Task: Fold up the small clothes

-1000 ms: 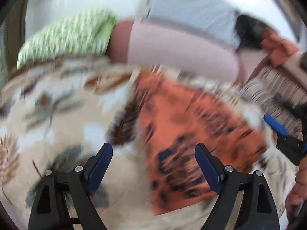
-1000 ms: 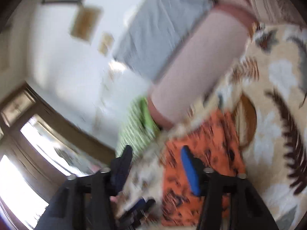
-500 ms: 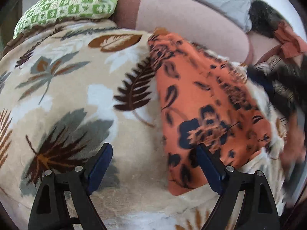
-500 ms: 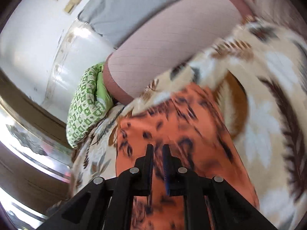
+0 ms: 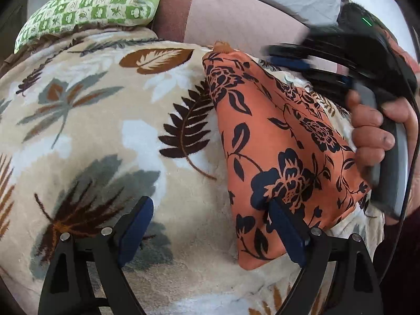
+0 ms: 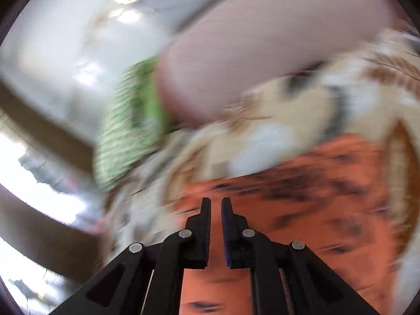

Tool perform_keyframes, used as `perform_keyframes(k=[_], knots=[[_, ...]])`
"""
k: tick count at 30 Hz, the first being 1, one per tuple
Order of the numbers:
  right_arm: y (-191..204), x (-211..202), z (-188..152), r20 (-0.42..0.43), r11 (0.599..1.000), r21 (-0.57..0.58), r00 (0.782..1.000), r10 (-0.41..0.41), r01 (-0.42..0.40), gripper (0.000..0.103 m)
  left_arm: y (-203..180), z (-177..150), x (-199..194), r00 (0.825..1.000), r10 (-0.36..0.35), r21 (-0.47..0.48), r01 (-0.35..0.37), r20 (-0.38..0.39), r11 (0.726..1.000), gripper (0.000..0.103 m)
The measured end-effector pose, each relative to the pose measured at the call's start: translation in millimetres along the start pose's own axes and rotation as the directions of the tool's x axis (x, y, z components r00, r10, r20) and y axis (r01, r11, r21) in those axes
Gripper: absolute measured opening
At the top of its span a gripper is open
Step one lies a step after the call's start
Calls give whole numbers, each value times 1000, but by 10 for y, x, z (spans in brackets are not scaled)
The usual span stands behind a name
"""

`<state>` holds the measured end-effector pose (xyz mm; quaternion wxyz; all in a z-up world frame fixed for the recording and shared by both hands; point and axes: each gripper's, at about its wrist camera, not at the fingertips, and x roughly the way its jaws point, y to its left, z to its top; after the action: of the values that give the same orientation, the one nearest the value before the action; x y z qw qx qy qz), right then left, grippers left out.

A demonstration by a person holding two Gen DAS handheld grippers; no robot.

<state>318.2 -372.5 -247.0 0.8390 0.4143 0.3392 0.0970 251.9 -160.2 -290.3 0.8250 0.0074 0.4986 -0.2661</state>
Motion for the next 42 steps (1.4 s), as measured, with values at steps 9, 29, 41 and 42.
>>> perform_keyframes(k=[9,29,41,42], knots=[[-61,483,-373,-192,999,35,981,0,6,15,130,7,19,994,-98,-34,97,-52,995,90],[-757,-1019,-991,-7,973,185,990,-138,137,37,-394,57,203,997,78,171,-77,0,982,90],[-774,-686,-917,-44,963,196,983,-178,183,24,-398,91,186,997,69,165,-65,-16,984,90],[-837,-601,-933,-73,958,213,981,-182,194,21,-395,87,188,998,68,163,-65,-15,985,90]])
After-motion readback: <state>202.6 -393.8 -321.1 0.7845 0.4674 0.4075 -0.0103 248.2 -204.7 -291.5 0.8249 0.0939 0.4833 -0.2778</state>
